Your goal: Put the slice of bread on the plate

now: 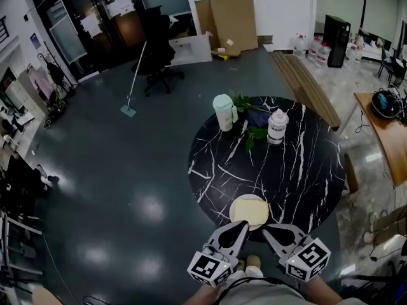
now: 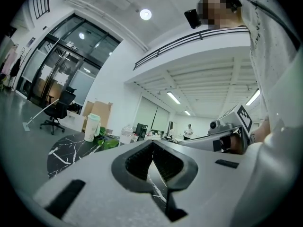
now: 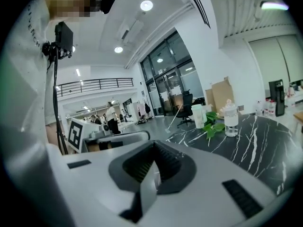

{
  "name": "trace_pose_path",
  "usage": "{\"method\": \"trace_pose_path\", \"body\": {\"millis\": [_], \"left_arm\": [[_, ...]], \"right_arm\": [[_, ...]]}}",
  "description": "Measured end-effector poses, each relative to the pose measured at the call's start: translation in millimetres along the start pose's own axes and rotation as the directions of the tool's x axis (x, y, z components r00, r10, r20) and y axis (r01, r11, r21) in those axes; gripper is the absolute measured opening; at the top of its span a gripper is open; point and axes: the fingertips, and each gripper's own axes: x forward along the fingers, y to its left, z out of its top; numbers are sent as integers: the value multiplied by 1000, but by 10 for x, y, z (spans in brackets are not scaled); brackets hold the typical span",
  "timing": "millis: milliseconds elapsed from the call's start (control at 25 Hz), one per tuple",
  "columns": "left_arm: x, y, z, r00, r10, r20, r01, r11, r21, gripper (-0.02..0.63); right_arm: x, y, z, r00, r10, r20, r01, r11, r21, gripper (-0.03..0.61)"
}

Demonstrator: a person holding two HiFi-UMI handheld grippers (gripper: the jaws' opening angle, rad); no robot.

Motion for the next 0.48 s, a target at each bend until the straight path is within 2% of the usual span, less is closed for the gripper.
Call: {"method": "trace_pose_path", "body": {"millis": [480], "left_arm": [[-31, 48, 130, 1000, 19, 24, -20, 1000, 24, 8]], "right_arm": [[50, 60, 156, 999, 25, 28, -25, 1000, -13, 9]]}}
